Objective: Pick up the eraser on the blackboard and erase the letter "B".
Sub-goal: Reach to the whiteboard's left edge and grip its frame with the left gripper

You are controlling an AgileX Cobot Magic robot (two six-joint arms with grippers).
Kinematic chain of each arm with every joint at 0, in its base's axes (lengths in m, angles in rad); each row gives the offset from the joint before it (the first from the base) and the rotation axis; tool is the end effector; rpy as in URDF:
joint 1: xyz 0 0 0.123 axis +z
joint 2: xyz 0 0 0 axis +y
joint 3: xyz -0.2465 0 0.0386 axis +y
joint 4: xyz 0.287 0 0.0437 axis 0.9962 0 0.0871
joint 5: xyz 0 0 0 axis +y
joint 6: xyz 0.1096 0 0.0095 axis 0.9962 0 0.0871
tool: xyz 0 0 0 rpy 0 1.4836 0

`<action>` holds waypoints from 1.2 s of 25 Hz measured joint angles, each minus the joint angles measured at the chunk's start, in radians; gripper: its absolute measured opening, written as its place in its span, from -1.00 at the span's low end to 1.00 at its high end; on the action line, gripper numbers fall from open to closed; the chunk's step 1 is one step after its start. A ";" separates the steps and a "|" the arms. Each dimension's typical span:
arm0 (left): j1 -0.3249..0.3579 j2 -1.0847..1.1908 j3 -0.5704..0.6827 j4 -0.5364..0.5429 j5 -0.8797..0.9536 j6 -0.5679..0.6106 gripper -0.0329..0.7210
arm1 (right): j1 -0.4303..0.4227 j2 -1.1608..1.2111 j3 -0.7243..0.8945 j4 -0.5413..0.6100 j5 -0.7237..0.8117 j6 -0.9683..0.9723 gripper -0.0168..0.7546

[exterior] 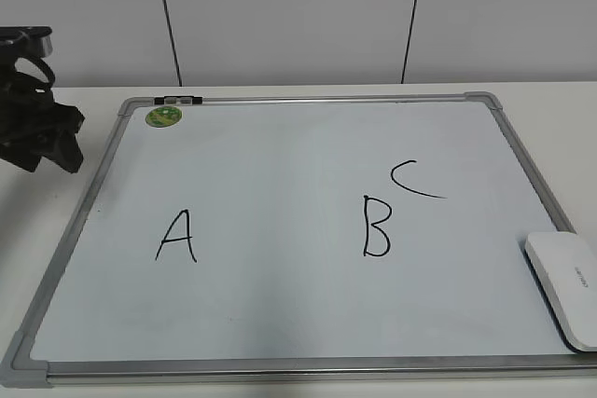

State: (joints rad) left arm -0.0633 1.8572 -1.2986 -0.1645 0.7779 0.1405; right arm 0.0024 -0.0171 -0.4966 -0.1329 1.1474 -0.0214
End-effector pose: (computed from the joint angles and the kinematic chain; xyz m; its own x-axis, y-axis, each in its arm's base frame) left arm 0.4067 -0.0385 0.1300 -0.9422 0.0824 -0.3248 0.1213 0.9874 -0.1014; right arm 0.0748 -0.0131 0.2800 -0.5231 -0.0769 -0.8488 0.0614 0.9899 -0.1275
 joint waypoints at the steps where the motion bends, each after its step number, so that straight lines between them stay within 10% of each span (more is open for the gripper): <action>1: 0.000 0.017 -0.012 0.000 0.006 0.000 0.25 | 0.000 0.000 0.000 0.000 0.000 0.000 0.53; 30: 0.042 0.236 -0.161 -0.010 0.043 0.000 -0.01 | 0.000 0.000 0.000 0.000 0.000 0.000 0.53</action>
State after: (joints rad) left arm -0.0217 2.0935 -1.4594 -0.1744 0.8206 0.1405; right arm 0.0024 -0.0171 -0.4966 -0.1329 1.1474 -0.0214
